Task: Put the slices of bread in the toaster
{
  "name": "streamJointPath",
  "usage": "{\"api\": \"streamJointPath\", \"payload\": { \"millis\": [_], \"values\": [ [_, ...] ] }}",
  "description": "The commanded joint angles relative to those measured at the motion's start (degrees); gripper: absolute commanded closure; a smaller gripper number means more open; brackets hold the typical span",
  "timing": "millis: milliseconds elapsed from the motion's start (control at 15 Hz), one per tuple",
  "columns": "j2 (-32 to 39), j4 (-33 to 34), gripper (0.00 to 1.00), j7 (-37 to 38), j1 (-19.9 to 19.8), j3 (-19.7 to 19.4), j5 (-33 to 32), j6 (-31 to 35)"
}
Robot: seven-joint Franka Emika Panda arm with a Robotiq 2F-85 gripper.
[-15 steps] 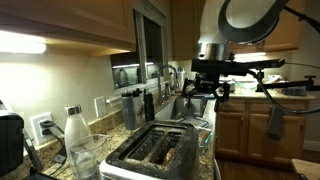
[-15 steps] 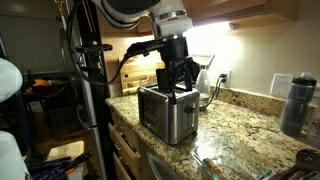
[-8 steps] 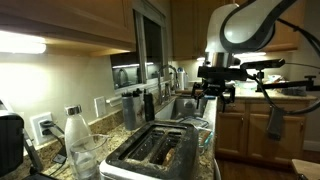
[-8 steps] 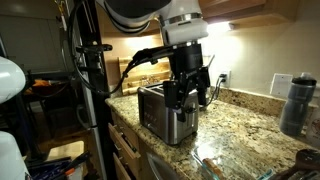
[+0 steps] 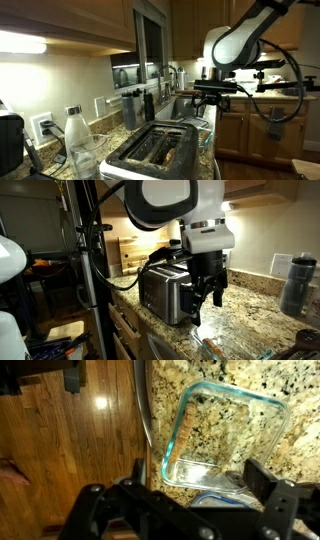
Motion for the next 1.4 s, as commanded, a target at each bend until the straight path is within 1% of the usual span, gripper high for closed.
{"api": "streamJointPath", "payload": {
  "millis": [0, 467, 1000, 1133, 1267, 1333],
  "values": [
    [4.7, 2.7, 0.0, 2.8, 1.4, -1.9, -1.6, 1.3],
    [10.1, 5.0, 0.0, 3.0, 3.8, -4.4, -0.7, 1.3],
    [13.6, 5.1, 0.0, 2.8, 6.0, -7.1, -0.1, 2.4],
    [14.2, 5.1, 0.12, 2.8, 6.4, -7.5, -0.1, 2.7],
    [14.6, 5.2, 0.18, 2.8, 6.9, -7.9, -0.1, 3.0],
    [14.9, 5.2, 0.27, 2.8, 7.1, -8.0, -0.1, 3.1]
  ]
}}
